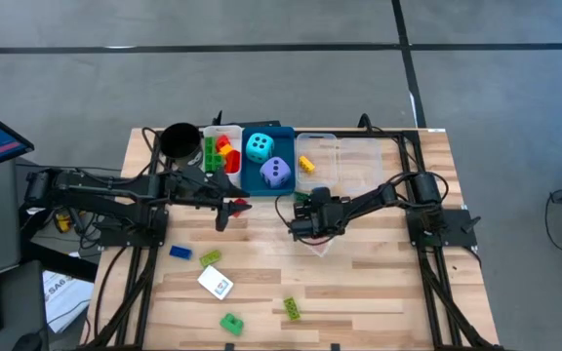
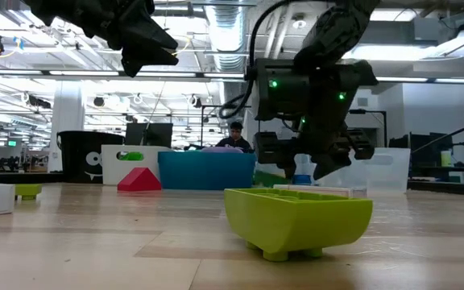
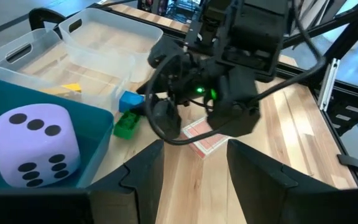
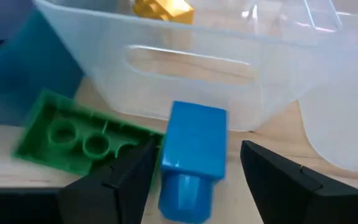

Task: Pick & Place Toys
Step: Put the large blue game piece into the white bin

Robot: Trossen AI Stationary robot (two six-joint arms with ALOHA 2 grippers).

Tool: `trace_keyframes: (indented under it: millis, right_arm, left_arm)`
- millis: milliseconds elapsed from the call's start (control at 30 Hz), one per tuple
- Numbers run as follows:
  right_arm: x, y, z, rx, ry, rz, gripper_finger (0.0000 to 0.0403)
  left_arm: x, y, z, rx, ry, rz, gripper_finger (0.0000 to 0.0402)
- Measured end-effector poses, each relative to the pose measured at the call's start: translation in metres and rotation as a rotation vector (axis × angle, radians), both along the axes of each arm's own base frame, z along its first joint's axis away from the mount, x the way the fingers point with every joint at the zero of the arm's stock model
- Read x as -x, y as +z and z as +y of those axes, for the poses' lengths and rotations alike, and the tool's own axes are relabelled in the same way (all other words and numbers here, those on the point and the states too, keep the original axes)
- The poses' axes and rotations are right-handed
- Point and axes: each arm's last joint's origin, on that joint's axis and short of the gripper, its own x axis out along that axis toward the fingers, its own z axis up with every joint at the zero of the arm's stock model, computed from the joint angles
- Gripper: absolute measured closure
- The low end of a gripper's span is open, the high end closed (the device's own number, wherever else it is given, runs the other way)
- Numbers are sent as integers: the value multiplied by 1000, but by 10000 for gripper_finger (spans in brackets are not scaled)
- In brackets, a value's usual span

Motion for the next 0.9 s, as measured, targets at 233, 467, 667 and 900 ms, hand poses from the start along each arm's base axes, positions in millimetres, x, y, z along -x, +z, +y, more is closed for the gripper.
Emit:
trace_keyframes:
  millis: [233, 467, 667, 900]
  right_arm:
    - [2, -3, -2, -5, -8, -10, 168]
    - [2, -5, -2, -26, -18, -28, 193]
    - [2, -6, -1, -40, -11, -19, 269]
    - [2, -6, -1, -41, -9, -17, 271]
  left_arm:
    - [0, 1, -4, -2, -18, -6, 234]
    - [0, 1, -4, -2, -18, -6, 234]
    - [0, 1, -4, -3, -18, -6, 234]
    - [0, 1, -4, -3, -18, -5, 234]
